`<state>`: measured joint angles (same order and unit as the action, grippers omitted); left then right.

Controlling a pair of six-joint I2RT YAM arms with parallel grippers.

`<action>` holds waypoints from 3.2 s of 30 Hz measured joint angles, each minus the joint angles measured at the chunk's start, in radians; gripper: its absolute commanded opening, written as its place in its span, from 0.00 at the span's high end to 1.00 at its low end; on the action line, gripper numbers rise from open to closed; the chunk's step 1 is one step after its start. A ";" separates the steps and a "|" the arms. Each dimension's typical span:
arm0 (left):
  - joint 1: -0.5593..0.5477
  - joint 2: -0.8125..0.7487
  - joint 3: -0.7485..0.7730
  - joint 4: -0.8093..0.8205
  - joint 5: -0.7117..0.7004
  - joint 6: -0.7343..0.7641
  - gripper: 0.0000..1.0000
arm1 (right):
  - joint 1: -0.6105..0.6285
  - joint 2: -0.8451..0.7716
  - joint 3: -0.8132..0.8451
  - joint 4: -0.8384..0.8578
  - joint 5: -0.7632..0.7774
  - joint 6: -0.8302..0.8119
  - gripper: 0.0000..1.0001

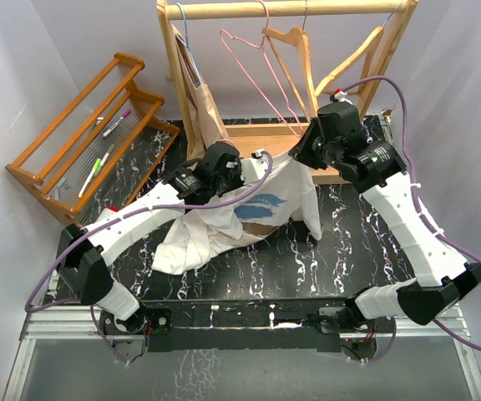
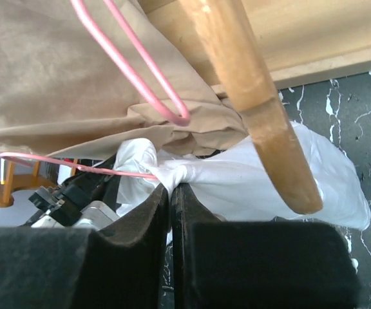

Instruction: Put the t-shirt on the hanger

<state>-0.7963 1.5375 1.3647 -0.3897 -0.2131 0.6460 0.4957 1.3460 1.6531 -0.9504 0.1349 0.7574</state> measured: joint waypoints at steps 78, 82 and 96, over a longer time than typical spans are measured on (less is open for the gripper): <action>0.015 -0.137 0.090 -0.089 0.573 -0.214 1.00 | 0.181 -0.011 -0.060 0.002 -0.164 -0.183 0.52; 0.021 -0.158 0.090 -0.101 0.601 -0.219 1.00 | 0.182 -0.011 -0.060 -0.001 -0.167 -0.193 0.46; 0.029 -0.180 0.053 -0.093 0.674 -0.219 1.00 | 0.181 0.024 0.032 -0.103 -0.208 -0.246 0.33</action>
<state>-0.7673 1.3575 1.4174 -0.4828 0.4614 0.4267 0.6769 1.3705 1.6852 -1.0531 -0.0734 0.5117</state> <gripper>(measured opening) 0.072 0.638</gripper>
